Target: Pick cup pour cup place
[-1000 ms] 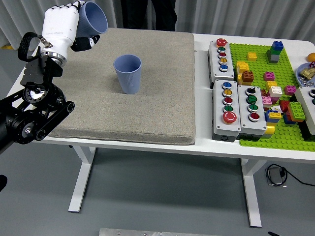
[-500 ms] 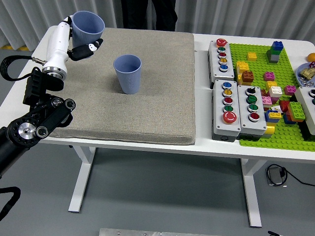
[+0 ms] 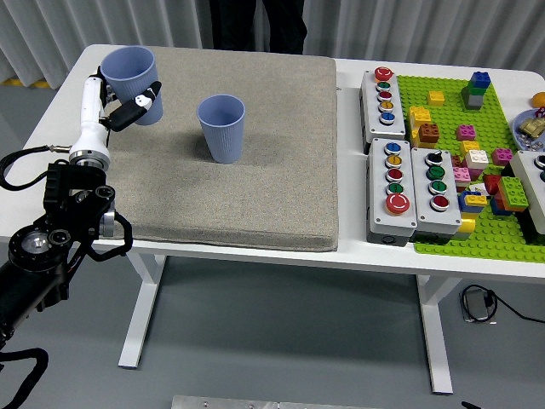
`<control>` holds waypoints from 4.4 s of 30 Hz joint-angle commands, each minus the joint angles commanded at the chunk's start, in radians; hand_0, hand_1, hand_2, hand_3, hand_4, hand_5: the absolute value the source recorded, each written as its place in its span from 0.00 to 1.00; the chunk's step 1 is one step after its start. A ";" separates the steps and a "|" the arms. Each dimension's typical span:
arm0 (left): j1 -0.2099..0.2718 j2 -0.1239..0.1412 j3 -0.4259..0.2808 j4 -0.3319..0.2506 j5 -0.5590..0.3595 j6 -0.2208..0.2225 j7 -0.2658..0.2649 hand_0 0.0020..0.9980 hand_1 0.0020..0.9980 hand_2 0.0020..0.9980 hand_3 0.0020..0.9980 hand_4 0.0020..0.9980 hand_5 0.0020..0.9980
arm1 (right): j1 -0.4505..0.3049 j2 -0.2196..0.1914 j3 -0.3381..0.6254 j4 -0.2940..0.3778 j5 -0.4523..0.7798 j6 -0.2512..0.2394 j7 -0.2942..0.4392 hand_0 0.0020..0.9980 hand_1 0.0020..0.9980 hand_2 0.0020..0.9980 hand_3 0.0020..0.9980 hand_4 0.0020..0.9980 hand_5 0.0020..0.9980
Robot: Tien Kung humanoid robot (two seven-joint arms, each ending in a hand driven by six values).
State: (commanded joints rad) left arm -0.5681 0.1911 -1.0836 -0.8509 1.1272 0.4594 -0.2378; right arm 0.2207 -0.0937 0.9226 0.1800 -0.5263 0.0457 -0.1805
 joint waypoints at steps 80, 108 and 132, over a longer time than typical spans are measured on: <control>0.077 -0.078 -0.086 0.130 0.076 -0.127 -0.142 0.83 0.84 1.00 1.00 0.98 0.36 | -0.002 0.001 0.003 0.000 -0.009 0.002 -0.001 0.66 0.65 0.67 0.65 0.44 0.11; 0.221 -0.022 -0.150 -0.079 0.154 -0.125 -0.095 0.86 0.87 1.00 1.00 1.00 0.41 | 0.002 -0.005 0.004 0.000 -0.003 0.003 0.004 0.66 0.65 0.67 0.64 0.44 0.11; 0.414 -0.037 -0.394 -0.690 0.178 -0.088 -0.140 0.80 0.79 0.96 1.00 0.96 0.66 | -0.013 -0.004 0.016 0.000 -0.044 0.008 -0.007 0.66 0.65 0.67 0.64 0.44 0.11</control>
State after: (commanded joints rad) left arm -0.1539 0.1538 -1.4779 -1.5413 1.3053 0.3716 -0.3783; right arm 0.2078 -0.0975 0.9382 0.1800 -0.5705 0.0536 -0.1878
